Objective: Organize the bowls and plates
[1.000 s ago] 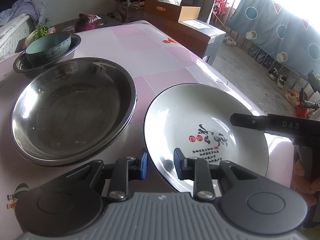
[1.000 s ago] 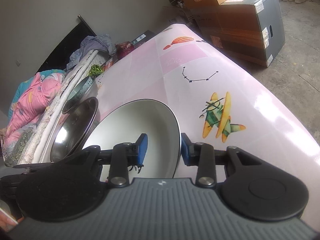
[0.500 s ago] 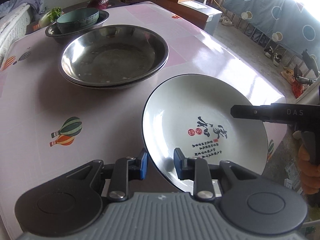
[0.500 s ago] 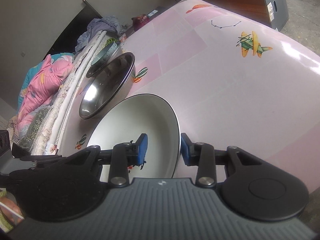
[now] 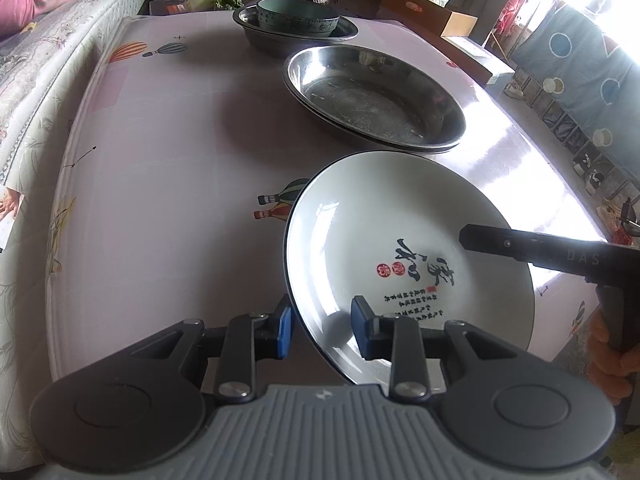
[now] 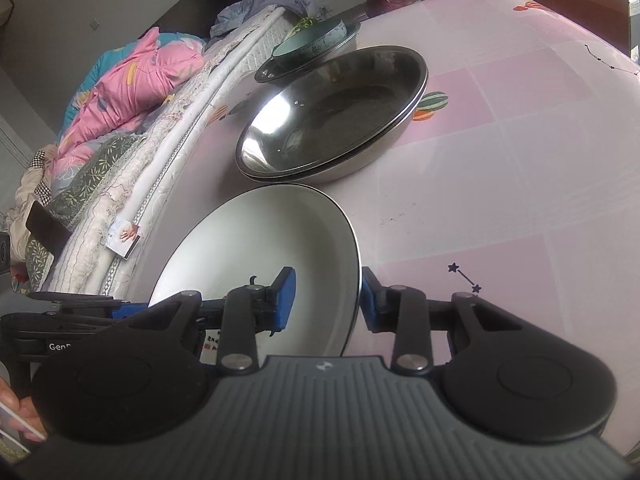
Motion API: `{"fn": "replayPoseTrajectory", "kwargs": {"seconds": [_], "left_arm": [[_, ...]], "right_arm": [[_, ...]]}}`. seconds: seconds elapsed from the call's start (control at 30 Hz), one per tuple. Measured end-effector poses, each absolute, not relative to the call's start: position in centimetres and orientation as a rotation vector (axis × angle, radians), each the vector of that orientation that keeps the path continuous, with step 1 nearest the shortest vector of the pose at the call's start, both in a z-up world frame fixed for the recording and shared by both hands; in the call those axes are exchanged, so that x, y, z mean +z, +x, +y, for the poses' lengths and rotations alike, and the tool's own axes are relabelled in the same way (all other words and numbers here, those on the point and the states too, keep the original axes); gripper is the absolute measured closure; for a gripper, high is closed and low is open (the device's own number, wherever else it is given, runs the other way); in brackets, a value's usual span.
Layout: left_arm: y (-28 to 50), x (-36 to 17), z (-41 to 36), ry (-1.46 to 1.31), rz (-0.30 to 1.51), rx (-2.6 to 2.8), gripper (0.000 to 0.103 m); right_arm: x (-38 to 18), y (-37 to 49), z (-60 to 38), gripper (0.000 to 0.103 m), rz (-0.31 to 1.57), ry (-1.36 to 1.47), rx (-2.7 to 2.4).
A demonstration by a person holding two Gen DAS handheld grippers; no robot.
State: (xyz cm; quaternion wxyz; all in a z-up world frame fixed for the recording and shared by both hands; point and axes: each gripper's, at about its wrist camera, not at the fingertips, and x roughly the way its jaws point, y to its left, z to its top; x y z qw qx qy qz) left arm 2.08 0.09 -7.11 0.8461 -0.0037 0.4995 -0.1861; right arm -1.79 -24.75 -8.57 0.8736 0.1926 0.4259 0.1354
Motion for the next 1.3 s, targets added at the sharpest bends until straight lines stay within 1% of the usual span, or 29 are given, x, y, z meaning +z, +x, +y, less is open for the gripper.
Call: {"fn": "replayPoseTrajectory", "kwargs": {"seconds": [0.07, 0.17, 0.23, 0.3, 0.73, 1.07, 1.3], "left_arm": [[1.9, -7.1, -0.3, 0.014, 1.039, -0.394, 0.068], [1.6, -7.3, -0.7, 0.038, 1.018, -0.401, 0.065], [1.5, -7.3, -0.9, 0.046, 1.009, -0.404, 0.060], [1.6, -7.3, -1.2, 0.058, 1.003, -0.400, 0.059], [2.3, -7.6, -1.1, 0.011, 0.994, -0.428, 0.059], [1.9, -7.6, -1.8, 0.048, 1.000, -0.445, 0.059], [2.0, -7.6, -2.1, 0.065, 1.001, -0.444, 0.054]], "right_arm": [[-8.5, -1.8, -24.7, 0.076, 0.887, 0.379, 0.275], [-8.5, -2.1, -24.4, 0.077, 0.879, 0.330, 0.273], [-8.5, -2.4, -24.3, 0.077, 0.871, 0.287, 0.267], [-8.4, -2.5, -24.2, 0.077, 0.866, 0.267, 0.264], [-8.8, -2.4, -25.1, 0.079, 0.828, 0.277, 0.253], [-8.5, -3.2, -25.5, 0.079, 0.825, 0.285, 0.243], [-8.8, -3.7, -25.4, 0.079, 0.806, 0.270, 0.242]]}}
